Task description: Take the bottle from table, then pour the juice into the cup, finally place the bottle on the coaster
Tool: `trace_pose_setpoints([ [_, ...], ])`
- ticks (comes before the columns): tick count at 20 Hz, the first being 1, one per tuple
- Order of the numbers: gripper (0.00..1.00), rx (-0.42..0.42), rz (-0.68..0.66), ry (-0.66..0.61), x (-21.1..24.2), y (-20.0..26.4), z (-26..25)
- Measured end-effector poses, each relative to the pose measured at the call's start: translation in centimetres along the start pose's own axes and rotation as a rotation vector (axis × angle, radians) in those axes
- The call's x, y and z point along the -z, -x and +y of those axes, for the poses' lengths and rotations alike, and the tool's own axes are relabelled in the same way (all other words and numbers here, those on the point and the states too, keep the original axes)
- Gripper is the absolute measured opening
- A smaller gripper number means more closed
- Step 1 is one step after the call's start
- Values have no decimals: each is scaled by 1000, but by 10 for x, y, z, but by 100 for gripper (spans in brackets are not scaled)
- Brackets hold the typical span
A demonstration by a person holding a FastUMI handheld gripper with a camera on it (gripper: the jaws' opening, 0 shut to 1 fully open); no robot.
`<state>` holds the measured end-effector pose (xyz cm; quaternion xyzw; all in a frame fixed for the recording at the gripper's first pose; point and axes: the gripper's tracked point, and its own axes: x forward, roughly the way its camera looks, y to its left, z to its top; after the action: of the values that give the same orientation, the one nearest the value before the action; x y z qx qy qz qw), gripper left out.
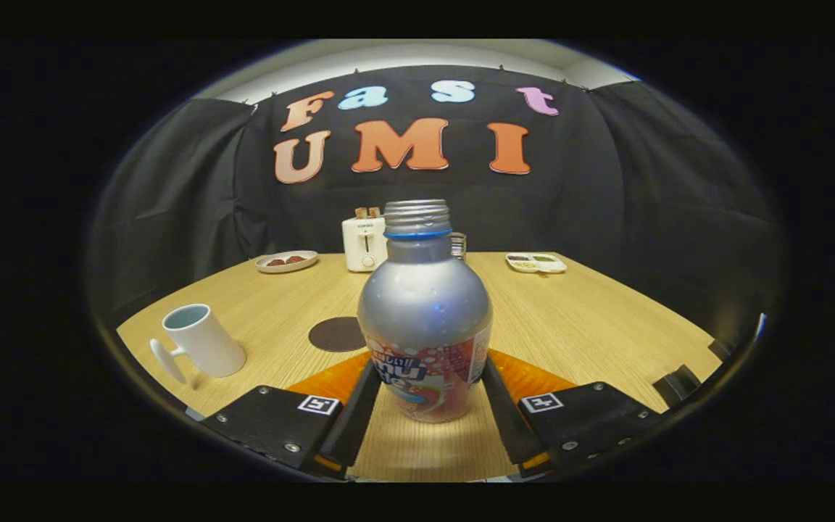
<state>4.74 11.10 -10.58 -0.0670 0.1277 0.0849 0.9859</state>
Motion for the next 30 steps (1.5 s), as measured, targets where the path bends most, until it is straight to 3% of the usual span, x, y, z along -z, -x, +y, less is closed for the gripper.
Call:
trace_pose_setpoints([
  [7,76,55,-27,127,-17,14,18],
  [22,76,173,-79,597,-56,20,76],
  [30,76,184,-86,810,-55,13,107],
])
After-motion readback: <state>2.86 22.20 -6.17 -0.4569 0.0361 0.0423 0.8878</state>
